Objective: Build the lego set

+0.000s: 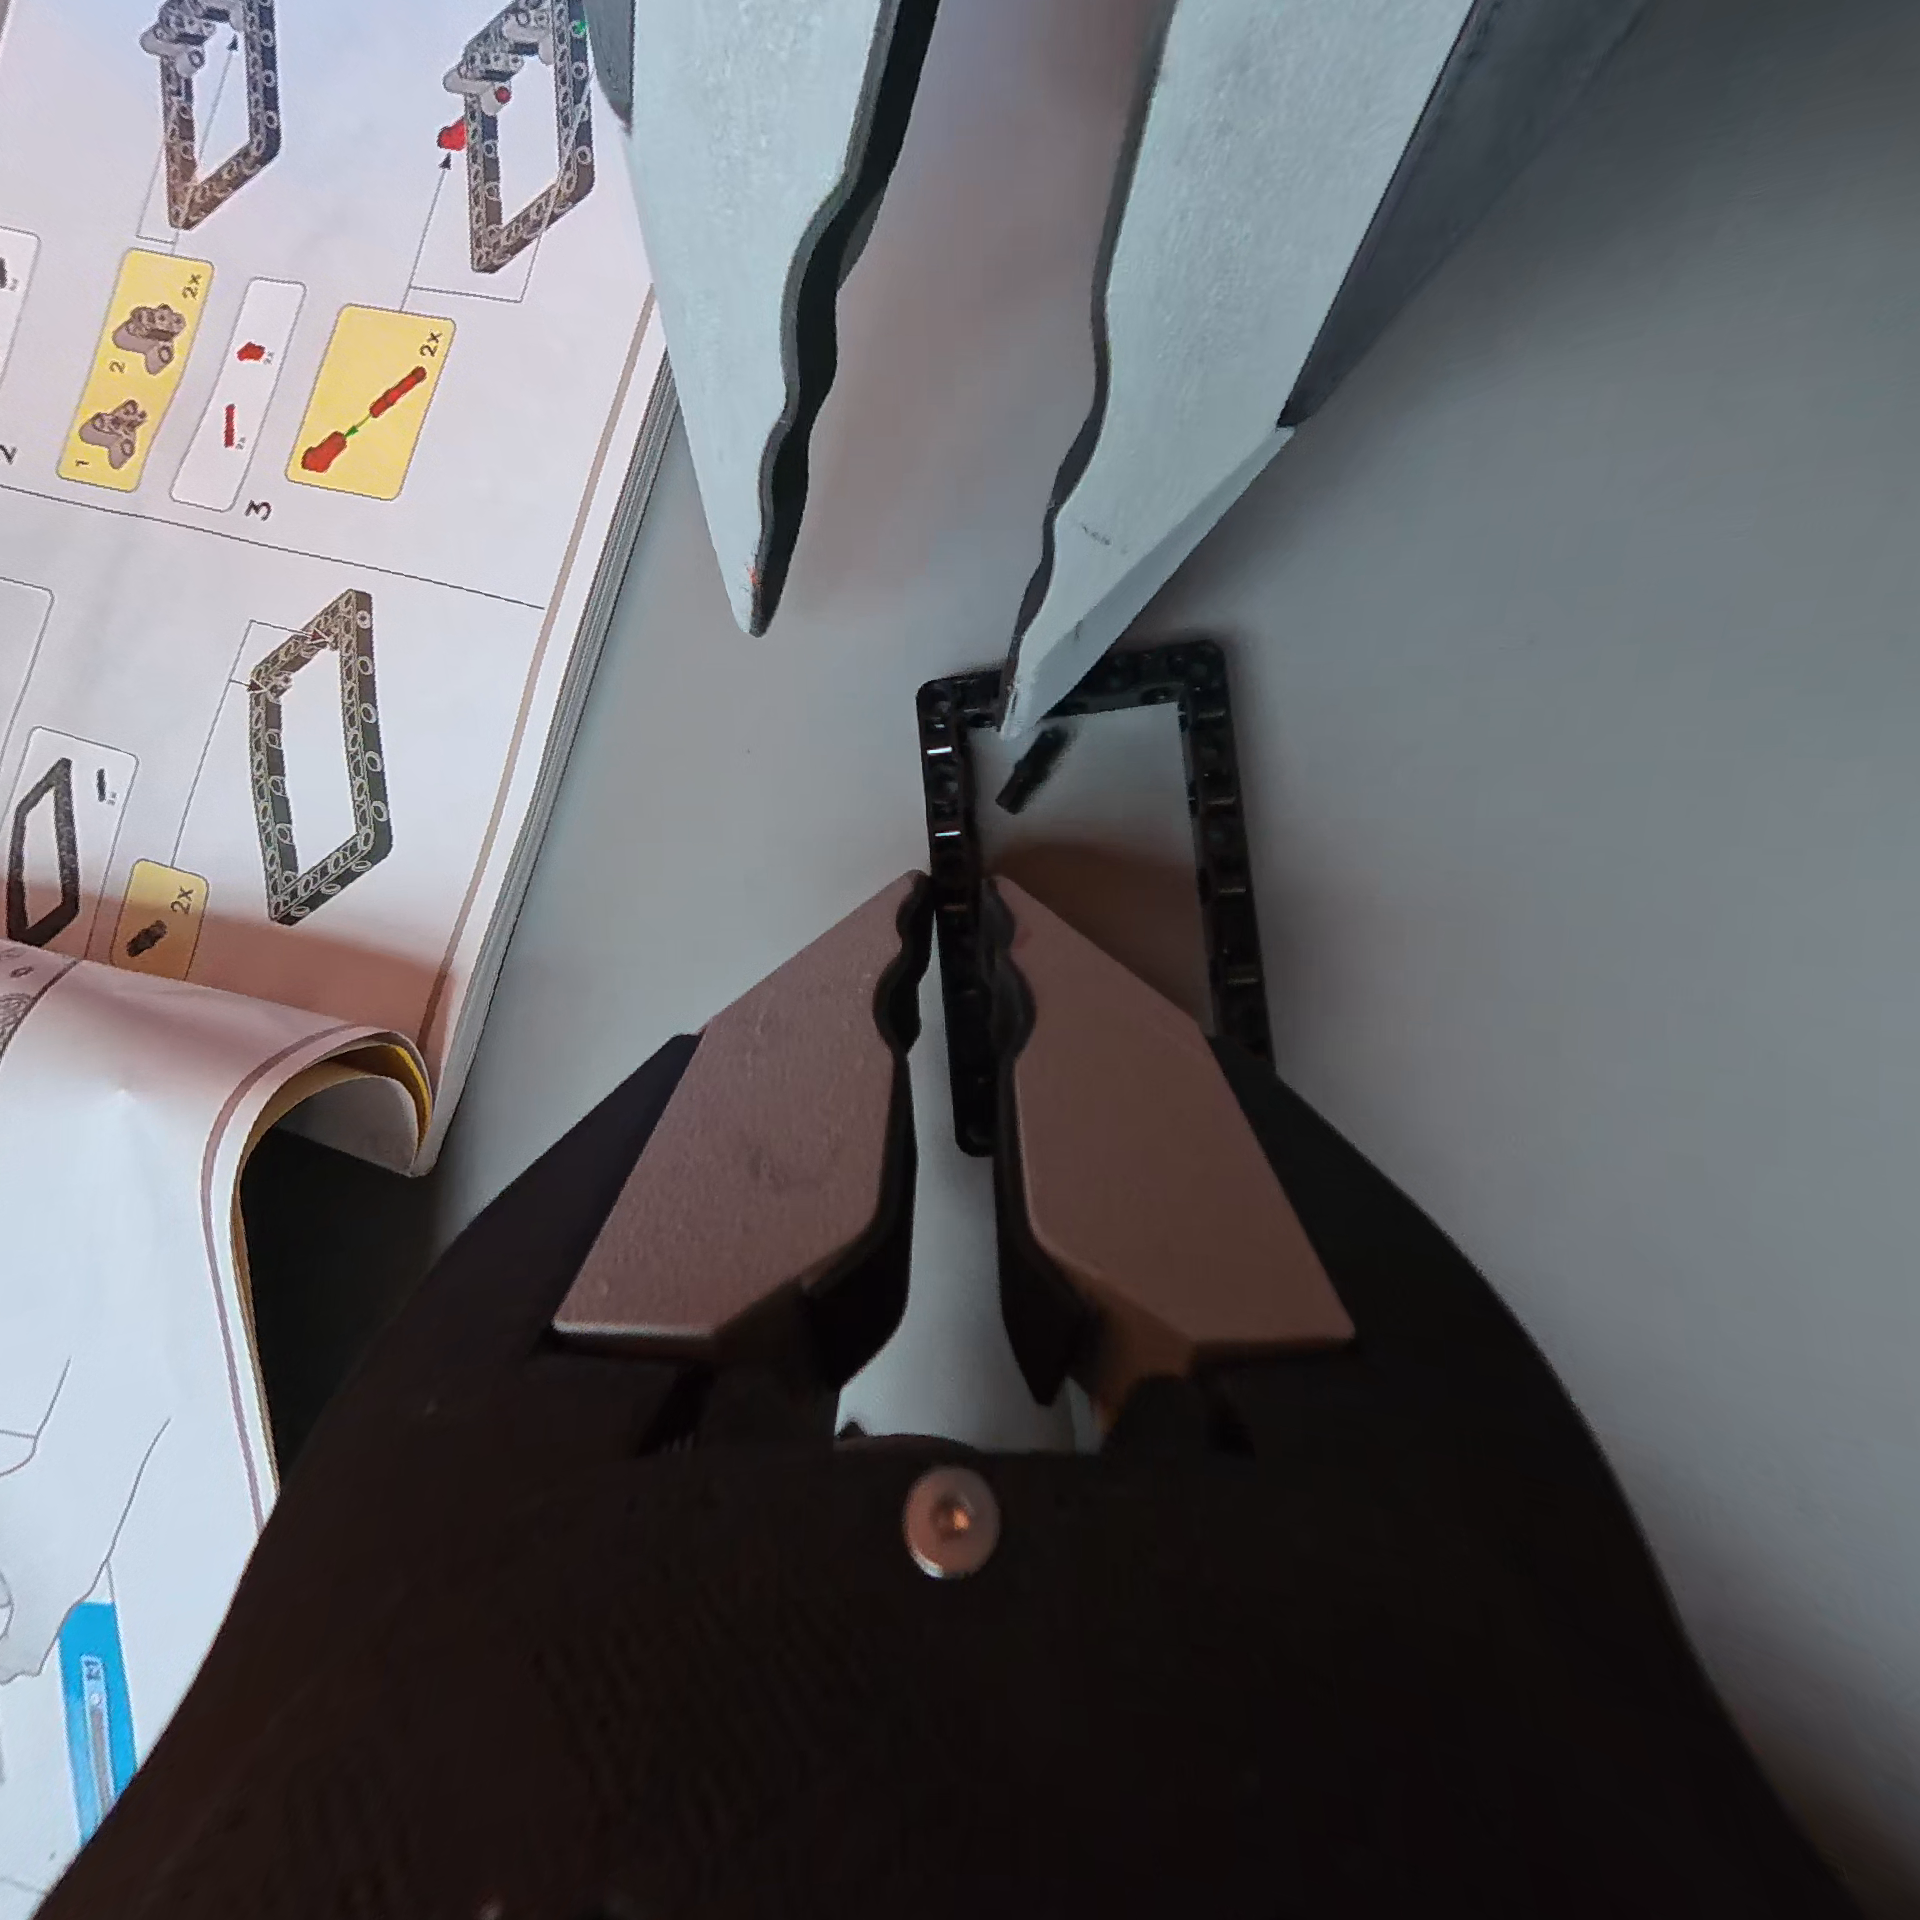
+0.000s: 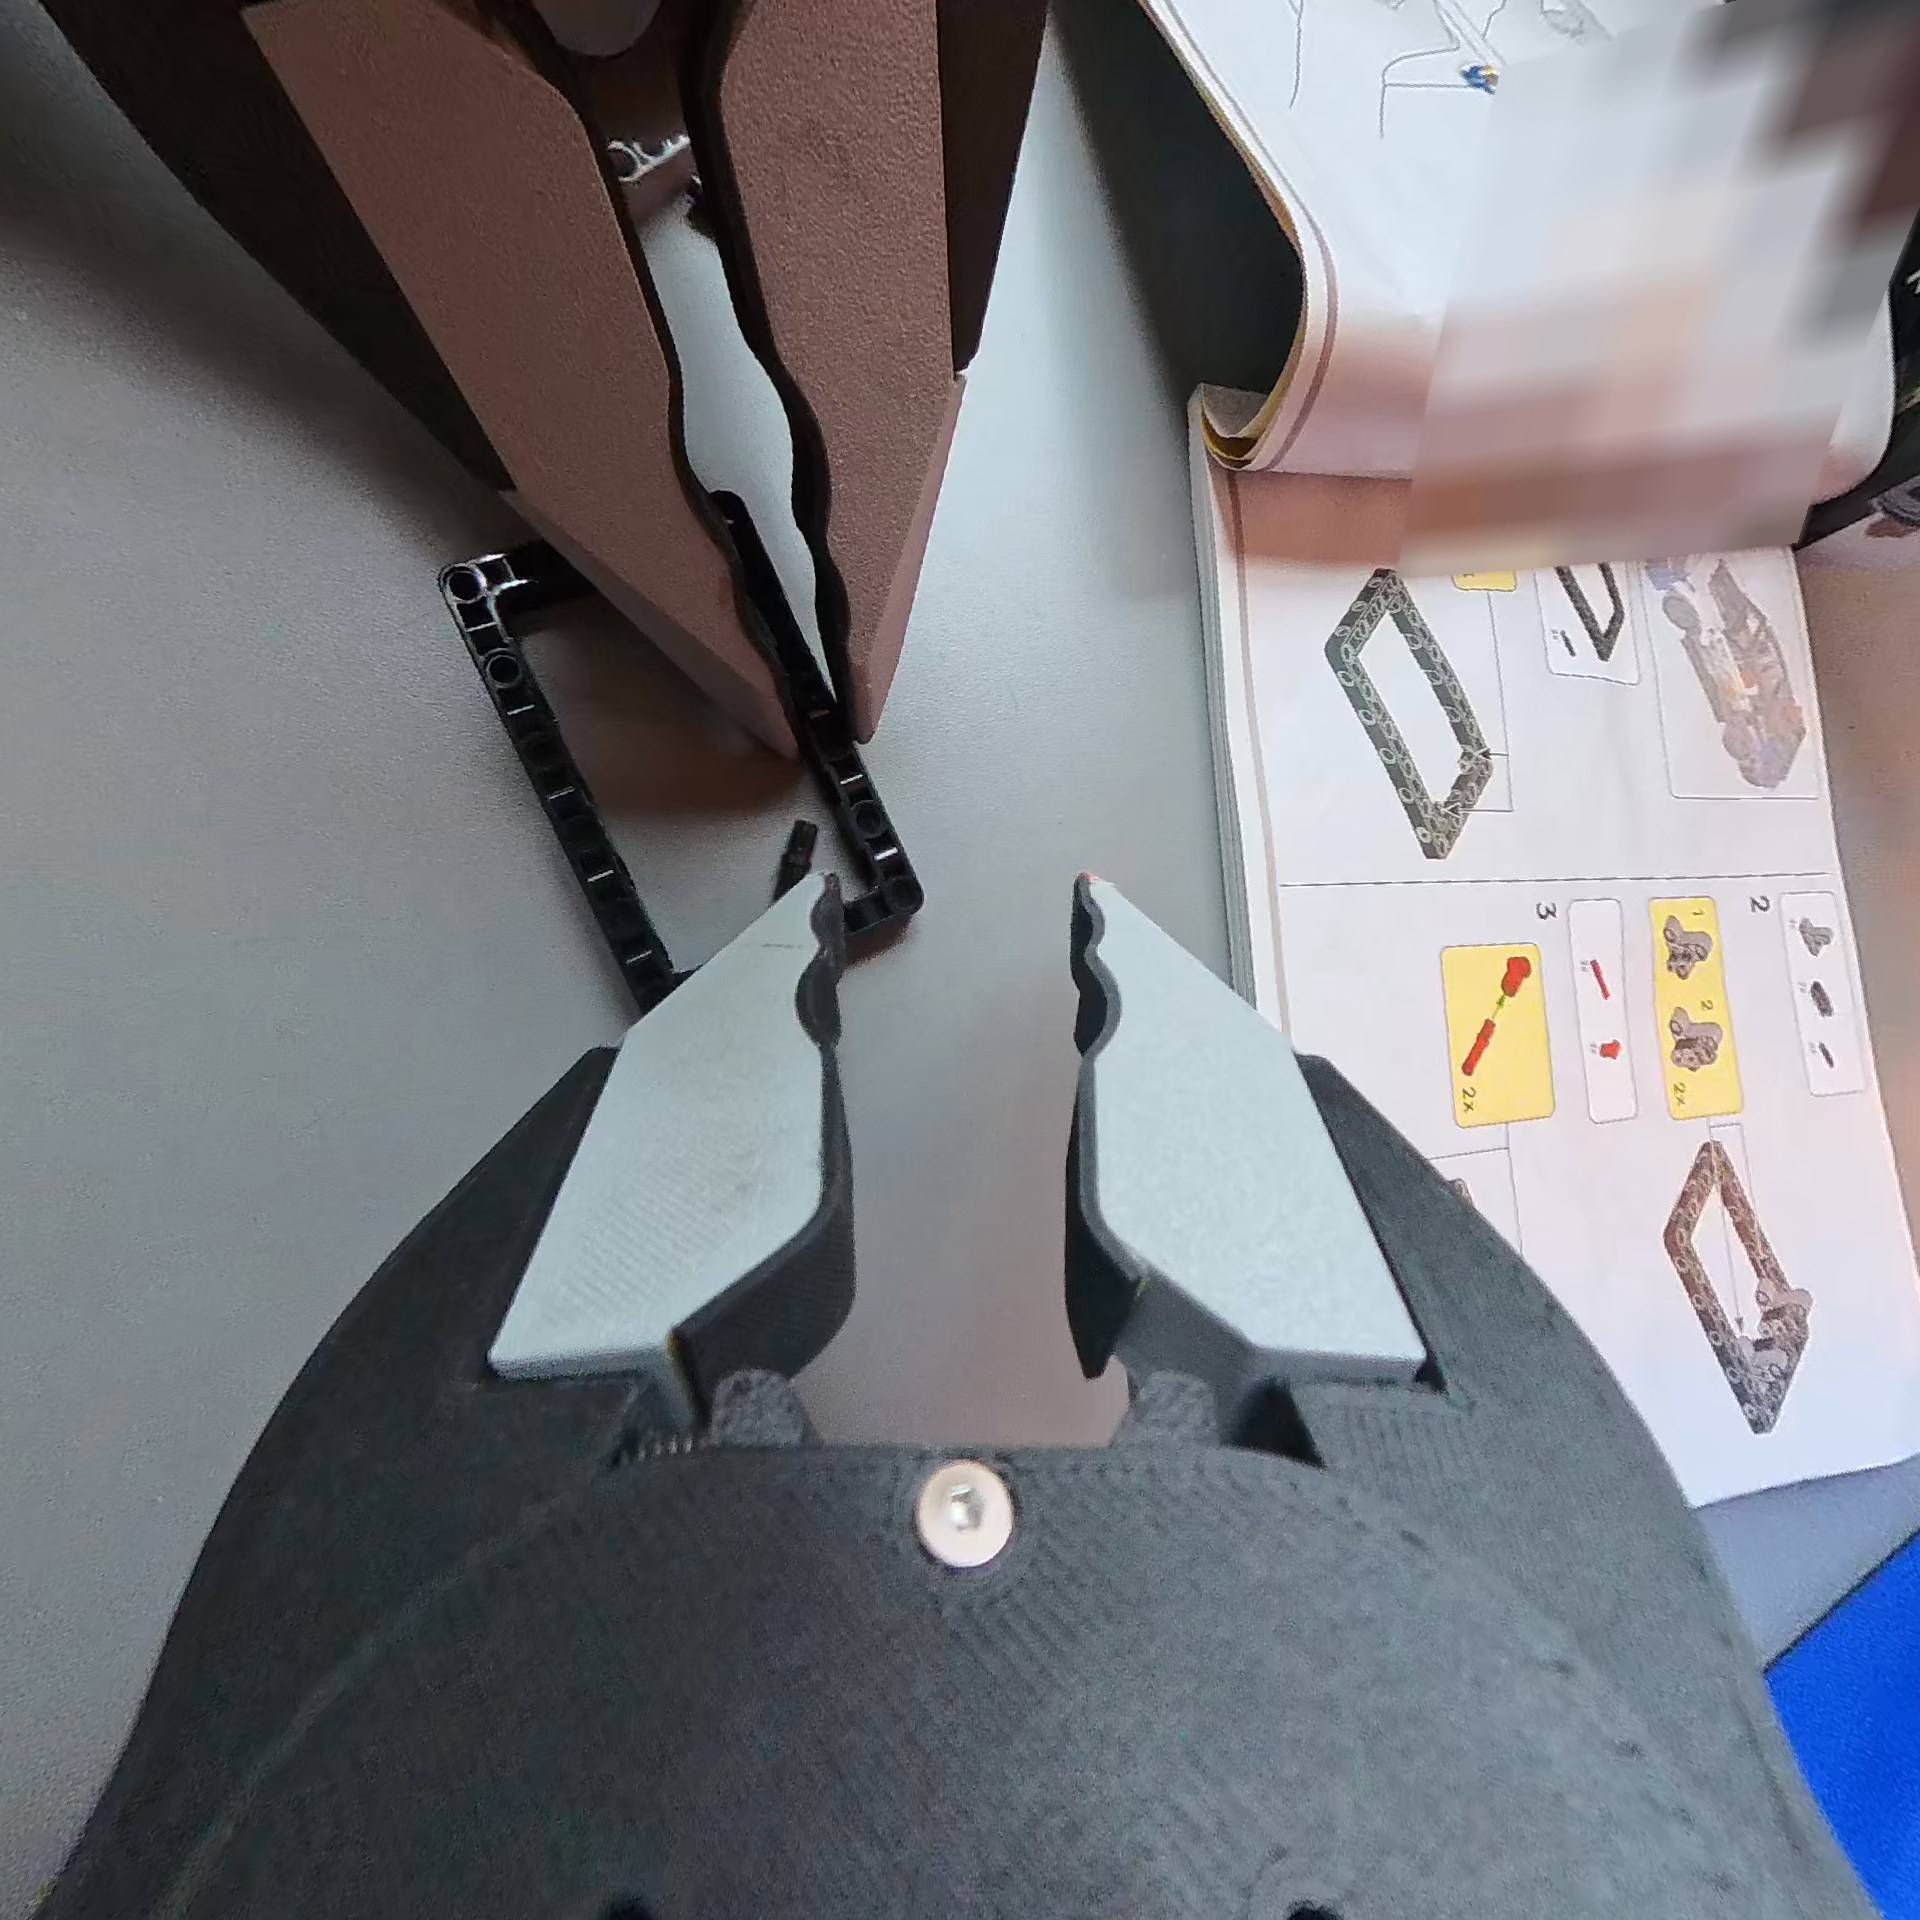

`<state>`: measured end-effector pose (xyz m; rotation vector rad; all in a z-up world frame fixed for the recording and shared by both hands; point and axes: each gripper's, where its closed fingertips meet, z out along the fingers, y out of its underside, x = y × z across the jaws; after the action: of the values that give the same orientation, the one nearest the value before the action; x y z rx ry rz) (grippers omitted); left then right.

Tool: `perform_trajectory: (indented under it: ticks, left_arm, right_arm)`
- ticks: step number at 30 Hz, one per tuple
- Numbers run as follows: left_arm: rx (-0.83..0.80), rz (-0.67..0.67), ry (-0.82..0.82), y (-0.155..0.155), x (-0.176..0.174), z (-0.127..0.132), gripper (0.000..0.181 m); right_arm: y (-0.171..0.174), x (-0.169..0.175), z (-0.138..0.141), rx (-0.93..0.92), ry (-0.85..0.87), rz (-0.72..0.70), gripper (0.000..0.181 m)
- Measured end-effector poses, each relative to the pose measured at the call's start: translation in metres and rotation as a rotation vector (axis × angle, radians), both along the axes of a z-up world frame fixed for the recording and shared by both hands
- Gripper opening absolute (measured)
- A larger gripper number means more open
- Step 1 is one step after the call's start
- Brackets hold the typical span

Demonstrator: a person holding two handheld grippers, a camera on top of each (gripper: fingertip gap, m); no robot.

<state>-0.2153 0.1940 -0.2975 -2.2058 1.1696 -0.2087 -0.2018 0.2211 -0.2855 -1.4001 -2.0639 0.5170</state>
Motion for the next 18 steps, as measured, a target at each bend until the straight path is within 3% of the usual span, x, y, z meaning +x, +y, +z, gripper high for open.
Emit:
perform_trajectory:
  ticks: [18]
  left_arm:
    - [-0.026,0.006,0.024,-0.007,-0.005,0.0,0.007]
  right_arm:
    - [-0.022,0.005,-0.001,-0.159,-0.003,0.171,0.04]
